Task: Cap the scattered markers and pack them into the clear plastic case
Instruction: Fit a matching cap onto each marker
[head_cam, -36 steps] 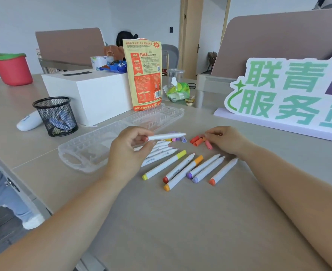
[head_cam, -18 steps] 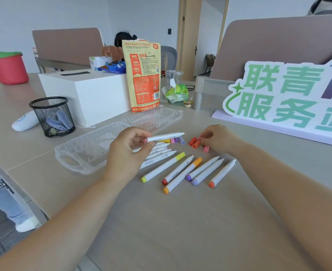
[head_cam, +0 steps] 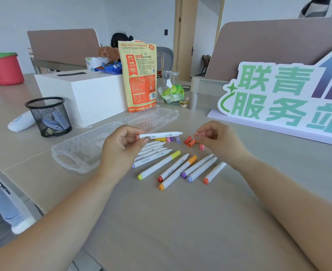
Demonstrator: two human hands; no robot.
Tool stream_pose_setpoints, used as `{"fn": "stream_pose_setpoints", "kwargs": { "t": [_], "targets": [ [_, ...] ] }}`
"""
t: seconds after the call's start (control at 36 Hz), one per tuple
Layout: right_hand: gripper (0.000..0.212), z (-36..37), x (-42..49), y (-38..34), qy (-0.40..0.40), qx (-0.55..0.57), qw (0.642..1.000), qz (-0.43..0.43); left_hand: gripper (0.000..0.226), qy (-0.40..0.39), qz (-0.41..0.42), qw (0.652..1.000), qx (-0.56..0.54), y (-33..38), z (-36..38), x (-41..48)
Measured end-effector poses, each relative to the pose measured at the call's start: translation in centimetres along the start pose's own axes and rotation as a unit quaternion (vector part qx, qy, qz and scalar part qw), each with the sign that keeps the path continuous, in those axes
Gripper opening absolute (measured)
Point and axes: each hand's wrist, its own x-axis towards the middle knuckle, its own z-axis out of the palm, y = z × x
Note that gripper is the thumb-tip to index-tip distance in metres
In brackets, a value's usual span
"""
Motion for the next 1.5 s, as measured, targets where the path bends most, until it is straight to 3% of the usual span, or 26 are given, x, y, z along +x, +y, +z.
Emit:
{"fn": "stream_pose_setpoints", "kwargs": {
  "t": [0.19,0.33,0.64,0.81,1.25,1.5],
  "targets": [
    [0.009,-0.1,0.0,-0.4,-0.004,0.036,0.999,0.013,0.011,0.015,-0.001,1.0,-0.005,-0.1,-0.2,-0.1],
    [0.004,0.4,-0.5,-0.8,-0.006,0.014,0.999,-0.029,0.01,0.02,-0.001,1.0,0.001,-0.1,-0.3,-0.2],
    [0.032,0.7,-0.6,-0.7,-0.019,-0.067,0.993,-0.091,0.009,0.015,0.001,1.0,0.0,-0.4,-0.3,0.0],
    [0.013,0.8,-0.8,-1.3,-0.025,0.012,0.997,-0.077,0.011,0.003,0.012,1.0,0.0,-0.2,-0.2,-0.1],
    [0.019,1.1,-1.6,-2.3,-0.07,0.01,0.991,-0.11,0.018,-0.032,0.014,0.999,-0.008,0.3,-0.3,-0.5],
    [0.015,1.0,-1.5,-2.1,-0.083,0.056,0.992,-0.082,0.012,-0.039,0.007,0.999,0.003,0.6,-0.2,-1.0]
  ]
}}
